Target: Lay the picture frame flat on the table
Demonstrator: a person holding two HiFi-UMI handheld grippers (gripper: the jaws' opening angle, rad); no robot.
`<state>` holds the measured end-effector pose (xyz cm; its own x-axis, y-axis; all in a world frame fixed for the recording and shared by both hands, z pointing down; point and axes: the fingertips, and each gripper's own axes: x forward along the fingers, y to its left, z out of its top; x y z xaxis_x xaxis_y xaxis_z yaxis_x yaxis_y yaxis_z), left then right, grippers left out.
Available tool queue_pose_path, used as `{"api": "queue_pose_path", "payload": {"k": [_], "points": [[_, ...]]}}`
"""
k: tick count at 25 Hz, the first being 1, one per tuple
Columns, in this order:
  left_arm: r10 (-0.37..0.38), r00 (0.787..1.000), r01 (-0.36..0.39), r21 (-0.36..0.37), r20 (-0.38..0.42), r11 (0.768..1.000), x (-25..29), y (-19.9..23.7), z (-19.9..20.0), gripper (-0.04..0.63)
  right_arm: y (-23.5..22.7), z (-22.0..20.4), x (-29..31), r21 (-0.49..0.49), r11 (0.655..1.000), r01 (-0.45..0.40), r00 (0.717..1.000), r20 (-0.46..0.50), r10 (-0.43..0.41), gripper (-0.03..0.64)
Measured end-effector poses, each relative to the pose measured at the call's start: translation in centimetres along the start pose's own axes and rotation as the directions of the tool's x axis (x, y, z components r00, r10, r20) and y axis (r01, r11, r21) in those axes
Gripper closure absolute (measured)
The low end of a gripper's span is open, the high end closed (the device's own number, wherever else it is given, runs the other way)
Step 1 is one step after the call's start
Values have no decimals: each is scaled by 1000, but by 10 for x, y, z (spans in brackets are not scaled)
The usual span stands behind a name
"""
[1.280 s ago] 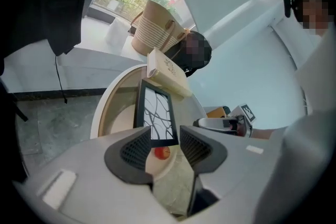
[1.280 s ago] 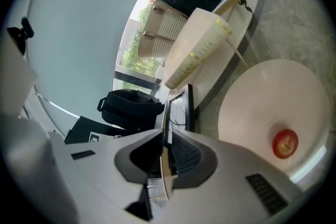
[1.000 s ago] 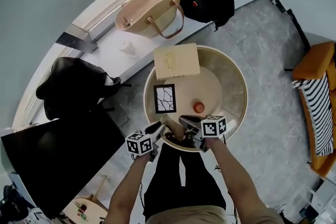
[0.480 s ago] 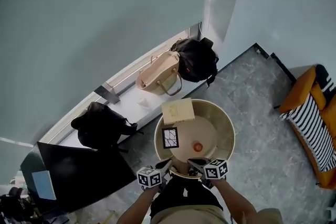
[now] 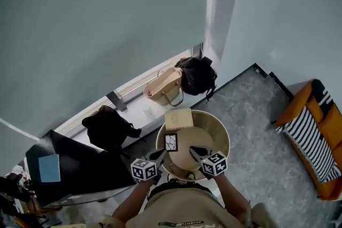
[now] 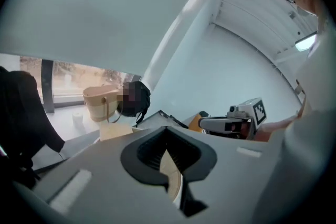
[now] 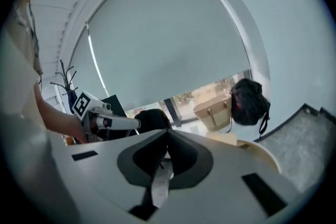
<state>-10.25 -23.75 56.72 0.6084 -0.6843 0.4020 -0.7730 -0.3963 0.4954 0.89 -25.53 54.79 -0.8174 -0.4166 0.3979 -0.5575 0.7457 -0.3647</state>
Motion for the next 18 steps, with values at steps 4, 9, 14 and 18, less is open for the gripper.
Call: {"api": "queue_pose_path", "payload": {"k": [4,9,14,18], "points": [[74,989,-82,63,126,995,-15,8,55,589,13,53,-12,-163,985,48,996,82,-35,611],[91,963,-130,144,252,981,-29,-3,114,589,26,100,-20,-267,958,103,984,168,-59,611],[103,938,-187,232,332,954,-39,-15,146,589,39,133,-31,-314,938,149,964,258,-67,611],[101,919,-216,272,381,938,-56,-33,161,589,49,159,-44,-349,911,220,934,344,-94,611]]}}
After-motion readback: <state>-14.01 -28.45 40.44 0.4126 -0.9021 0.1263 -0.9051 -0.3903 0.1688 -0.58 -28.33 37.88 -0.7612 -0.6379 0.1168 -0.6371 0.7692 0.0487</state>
